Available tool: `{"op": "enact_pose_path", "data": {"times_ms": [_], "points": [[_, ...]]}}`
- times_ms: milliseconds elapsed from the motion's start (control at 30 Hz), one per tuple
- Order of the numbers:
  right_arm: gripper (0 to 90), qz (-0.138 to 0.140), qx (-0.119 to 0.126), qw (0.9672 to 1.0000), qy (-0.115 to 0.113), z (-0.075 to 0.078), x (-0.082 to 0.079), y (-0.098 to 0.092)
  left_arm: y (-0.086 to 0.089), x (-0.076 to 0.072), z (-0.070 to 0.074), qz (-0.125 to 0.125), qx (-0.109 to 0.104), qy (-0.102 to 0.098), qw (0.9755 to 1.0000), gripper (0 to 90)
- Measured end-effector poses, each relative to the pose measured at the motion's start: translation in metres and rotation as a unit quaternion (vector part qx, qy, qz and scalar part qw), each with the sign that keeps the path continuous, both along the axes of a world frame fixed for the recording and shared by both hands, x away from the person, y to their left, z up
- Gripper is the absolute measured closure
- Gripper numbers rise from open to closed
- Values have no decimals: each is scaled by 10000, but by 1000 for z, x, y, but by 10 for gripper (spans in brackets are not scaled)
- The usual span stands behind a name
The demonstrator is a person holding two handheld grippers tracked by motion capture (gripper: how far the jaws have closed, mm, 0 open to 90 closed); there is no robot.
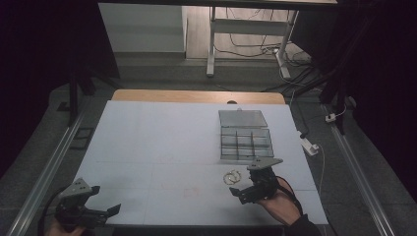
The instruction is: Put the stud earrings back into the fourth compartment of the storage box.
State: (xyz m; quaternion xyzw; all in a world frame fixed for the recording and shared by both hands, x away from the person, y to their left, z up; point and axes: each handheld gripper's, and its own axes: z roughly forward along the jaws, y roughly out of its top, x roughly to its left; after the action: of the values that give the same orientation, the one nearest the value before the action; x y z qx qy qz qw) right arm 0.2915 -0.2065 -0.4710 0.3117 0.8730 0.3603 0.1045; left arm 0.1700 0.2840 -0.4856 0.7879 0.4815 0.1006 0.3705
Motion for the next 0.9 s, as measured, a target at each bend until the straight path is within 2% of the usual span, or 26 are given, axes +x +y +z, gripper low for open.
{"op": "enact_pose_path", "data": {"times_ms": [167, 367, 633, 900], "points": [[0, 91, -132, 9999, 38, -4, 9, 9, 0, 0, 0, -3, -8, -3, 10000, 0], [0, 289, -109, 9995, 70, -10, 21, 21, 0, 0, 0, -7, -24, -5, 10000, 0], [1, 510, -454, 9976, 88, -21, 41, 32, 1, 0, 0, -19, -35, -7, 10000, 0], [95, 745, -712, 9943, 285, -33, 60, 35, 1, 0, 0, -29, -35, 0, 10000, 0]]}}
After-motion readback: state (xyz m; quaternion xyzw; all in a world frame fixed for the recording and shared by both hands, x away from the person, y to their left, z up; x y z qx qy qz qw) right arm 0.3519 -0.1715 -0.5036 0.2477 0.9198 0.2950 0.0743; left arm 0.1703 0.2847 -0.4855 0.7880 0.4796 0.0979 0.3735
